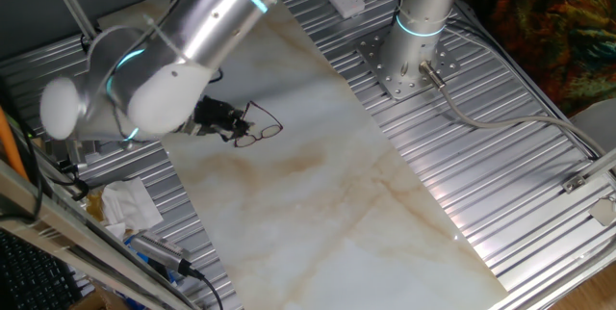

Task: Unfold the leg of the glasses (with one hand)

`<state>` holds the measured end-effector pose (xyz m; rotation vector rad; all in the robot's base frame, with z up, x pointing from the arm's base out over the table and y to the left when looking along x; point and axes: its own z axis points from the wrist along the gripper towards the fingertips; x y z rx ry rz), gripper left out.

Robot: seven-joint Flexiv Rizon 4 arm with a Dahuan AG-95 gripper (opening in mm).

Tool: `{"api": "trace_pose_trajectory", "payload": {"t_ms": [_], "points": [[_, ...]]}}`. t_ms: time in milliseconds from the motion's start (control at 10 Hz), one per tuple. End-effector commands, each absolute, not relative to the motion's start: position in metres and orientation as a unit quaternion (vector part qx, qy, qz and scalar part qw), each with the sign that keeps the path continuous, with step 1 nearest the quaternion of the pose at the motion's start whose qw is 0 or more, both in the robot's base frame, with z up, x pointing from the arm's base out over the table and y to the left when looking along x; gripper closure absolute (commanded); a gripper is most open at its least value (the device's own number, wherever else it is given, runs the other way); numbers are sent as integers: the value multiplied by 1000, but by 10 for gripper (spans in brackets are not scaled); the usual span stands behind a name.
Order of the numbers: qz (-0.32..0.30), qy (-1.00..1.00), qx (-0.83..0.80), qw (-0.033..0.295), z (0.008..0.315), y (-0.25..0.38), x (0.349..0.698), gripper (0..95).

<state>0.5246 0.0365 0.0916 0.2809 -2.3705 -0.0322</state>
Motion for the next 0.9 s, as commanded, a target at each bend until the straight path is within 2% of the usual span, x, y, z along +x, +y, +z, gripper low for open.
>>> {"api": "trace_pose_trajectory", "payload": {"t_ms": [100,400,500,600,900], "points": [[-14,-924,114,365,89,36,530,0],[-14,-925,117,363,92,41,544,0],[-11,-930,108,352,93,42,546,0],[-2,-939,99,330,96,44,549,190],[3,-949,90,302,113,49,553,190]]}}
